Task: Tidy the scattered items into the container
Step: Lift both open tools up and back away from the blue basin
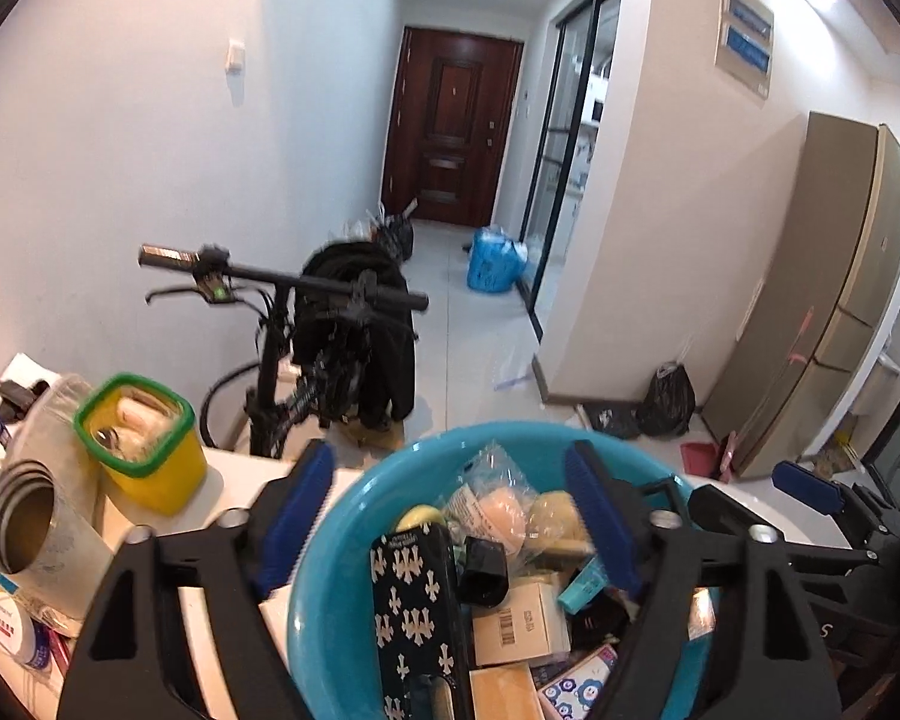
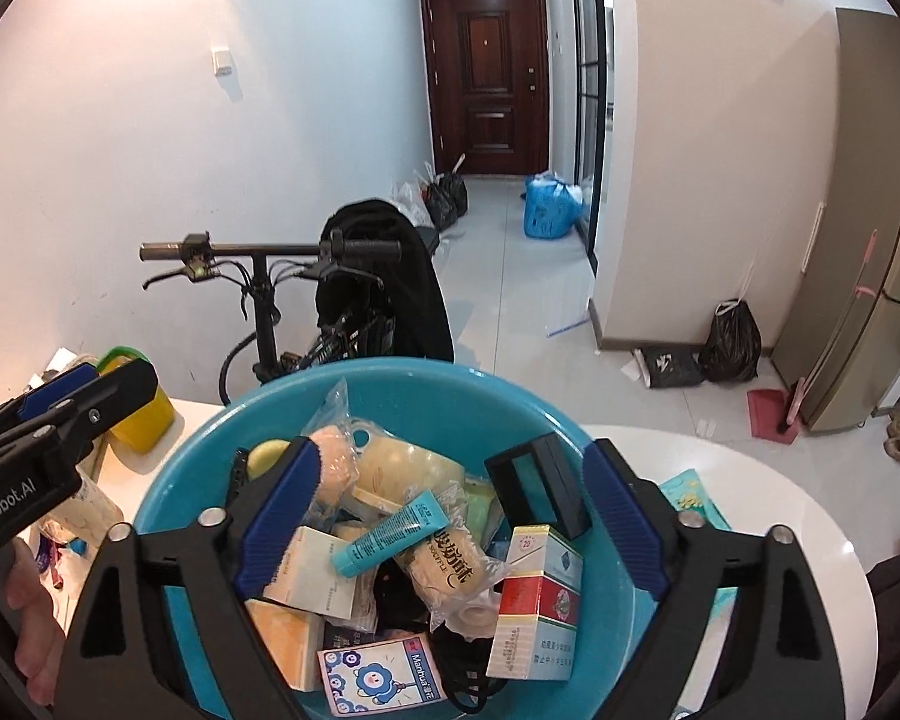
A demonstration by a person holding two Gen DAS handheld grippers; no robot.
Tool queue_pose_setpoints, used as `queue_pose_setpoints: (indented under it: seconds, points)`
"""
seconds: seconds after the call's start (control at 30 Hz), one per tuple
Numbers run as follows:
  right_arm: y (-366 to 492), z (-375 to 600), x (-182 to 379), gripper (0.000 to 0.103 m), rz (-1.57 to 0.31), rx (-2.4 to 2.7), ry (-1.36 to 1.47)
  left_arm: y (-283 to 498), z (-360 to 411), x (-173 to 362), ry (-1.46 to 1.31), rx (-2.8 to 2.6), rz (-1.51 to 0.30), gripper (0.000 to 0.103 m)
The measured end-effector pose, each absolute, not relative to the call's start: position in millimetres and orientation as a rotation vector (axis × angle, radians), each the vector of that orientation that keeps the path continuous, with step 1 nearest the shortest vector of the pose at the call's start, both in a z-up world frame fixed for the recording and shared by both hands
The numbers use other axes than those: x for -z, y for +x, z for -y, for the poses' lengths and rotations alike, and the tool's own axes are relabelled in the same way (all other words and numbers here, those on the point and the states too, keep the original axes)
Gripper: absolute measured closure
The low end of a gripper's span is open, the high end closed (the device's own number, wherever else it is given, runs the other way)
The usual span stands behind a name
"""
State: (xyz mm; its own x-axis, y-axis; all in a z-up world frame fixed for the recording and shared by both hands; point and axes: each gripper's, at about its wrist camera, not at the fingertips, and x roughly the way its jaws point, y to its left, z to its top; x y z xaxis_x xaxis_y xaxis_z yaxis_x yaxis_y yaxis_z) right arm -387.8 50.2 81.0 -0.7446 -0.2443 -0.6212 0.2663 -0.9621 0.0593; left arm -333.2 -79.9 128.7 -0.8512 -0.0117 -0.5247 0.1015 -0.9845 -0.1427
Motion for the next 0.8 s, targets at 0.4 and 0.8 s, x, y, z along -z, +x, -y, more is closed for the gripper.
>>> queue_pose_setpoints:
  seconds: [0.4,0.8]
  points:
    - [-353.6,-67.2,-121.8,0.001,0.039,2.746,0.750,-291.8,65.1,-165.5,0.591,3.008,-0.113,0.012]
    - [-304.5,-92.3,-164.3,0.001,0.110,2.781,0.517,-234.5,46.2,-200.3,0.312,3.037,-0.003,0.000]
